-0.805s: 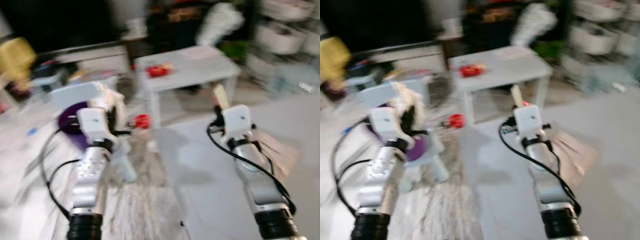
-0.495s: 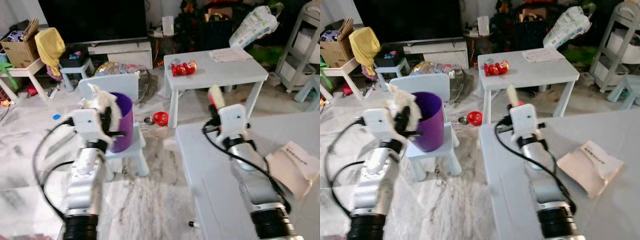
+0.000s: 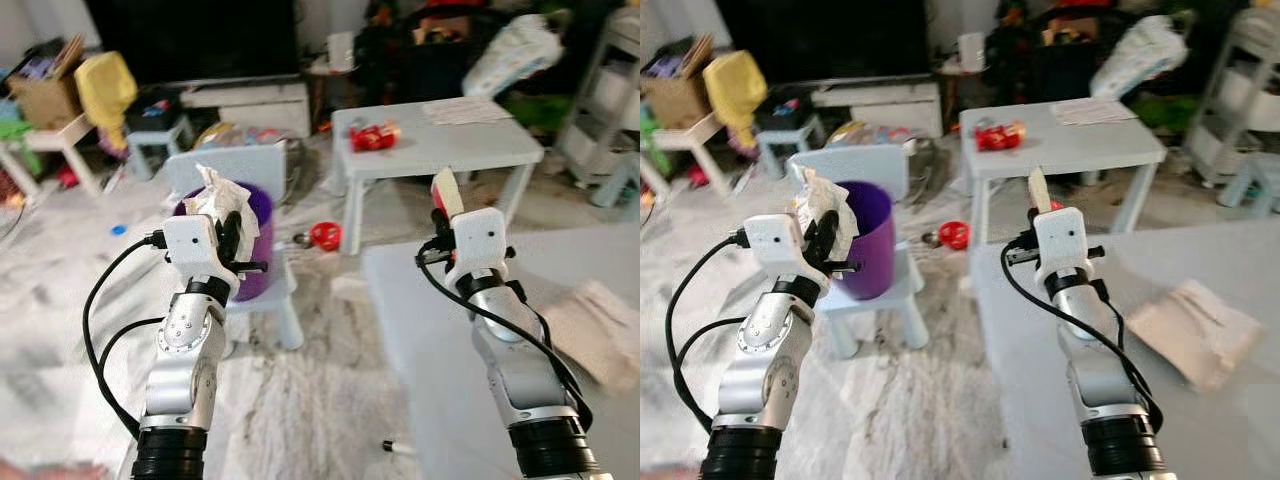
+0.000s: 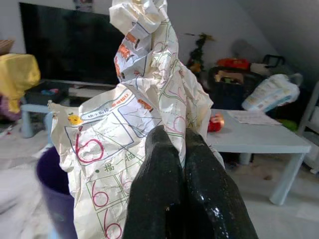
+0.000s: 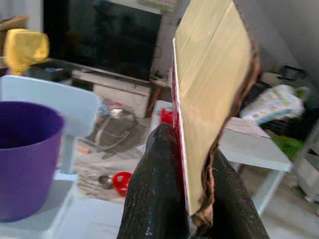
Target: Picking trash to rubbish bin
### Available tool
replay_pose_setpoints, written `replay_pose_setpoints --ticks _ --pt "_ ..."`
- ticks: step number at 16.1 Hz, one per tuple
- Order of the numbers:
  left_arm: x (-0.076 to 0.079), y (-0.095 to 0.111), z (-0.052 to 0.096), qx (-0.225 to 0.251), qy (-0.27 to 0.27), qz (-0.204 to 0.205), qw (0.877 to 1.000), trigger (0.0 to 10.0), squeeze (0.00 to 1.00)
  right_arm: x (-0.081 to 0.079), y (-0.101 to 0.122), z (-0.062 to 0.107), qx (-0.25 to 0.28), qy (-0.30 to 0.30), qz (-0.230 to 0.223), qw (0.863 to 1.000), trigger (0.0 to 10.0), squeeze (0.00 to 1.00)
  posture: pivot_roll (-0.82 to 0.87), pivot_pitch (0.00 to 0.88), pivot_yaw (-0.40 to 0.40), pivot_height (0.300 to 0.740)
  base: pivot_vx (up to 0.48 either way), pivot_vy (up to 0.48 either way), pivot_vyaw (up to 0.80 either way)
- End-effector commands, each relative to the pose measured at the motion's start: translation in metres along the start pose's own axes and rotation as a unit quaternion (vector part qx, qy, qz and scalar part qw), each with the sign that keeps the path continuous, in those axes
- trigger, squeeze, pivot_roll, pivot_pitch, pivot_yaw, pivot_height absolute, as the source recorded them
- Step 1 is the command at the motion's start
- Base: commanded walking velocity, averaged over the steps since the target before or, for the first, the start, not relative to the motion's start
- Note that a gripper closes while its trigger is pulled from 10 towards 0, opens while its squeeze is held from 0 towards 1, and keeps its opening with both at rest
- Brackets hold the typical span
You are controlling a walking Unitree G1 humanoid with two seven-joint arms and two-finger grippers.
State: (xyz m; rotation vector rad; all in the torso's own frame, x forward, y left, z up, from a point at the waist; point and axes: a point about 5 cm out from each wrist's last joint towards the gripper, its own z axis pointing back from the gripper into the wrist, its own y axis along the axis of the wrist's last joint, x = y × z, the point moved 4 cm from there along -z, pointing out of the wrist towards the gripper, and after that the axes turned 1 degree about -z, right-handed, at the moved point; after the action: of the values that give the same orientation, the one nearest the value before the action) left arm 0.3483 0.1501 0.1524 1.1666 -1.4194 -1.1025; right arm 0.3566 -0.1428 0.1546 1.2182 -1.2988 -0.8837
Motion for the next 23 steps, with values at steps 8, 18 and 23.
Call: replay_pose_setpoints --ticks 8,18,23 --pt "-0.0004 -0.0002 -0.0018 -0.005 -0.001 -0.007 1.0 0.0 0.0 0.0028 0.0042 -0.0005 0.009 0.002 0.002 1.0 10.0 0.0 -0.01 0.0 0.011 0.74 0.0 0.468 0.0" --pt "0.0014 0.0013 -0.0029 0.001 -0.002 -0.007 1.0 0.0 0.0 0.003 0.0052 -0.0012 0.01 0.0 0.001 1.0 10.0 0.0 -0.01 0.0 0.013 0.74 0.0 0.285 0.0" --pt "-0.0003 0.0015 -0.0047 0.001 0.005 -0.001 1.0 0.0 0.0 0.0027 0.0052 -0.0009 0.01 0.001 0.005 1.0 10.0 0.0 -0.02 0.0 0.015 0.74 0.0 0.0 0.0"
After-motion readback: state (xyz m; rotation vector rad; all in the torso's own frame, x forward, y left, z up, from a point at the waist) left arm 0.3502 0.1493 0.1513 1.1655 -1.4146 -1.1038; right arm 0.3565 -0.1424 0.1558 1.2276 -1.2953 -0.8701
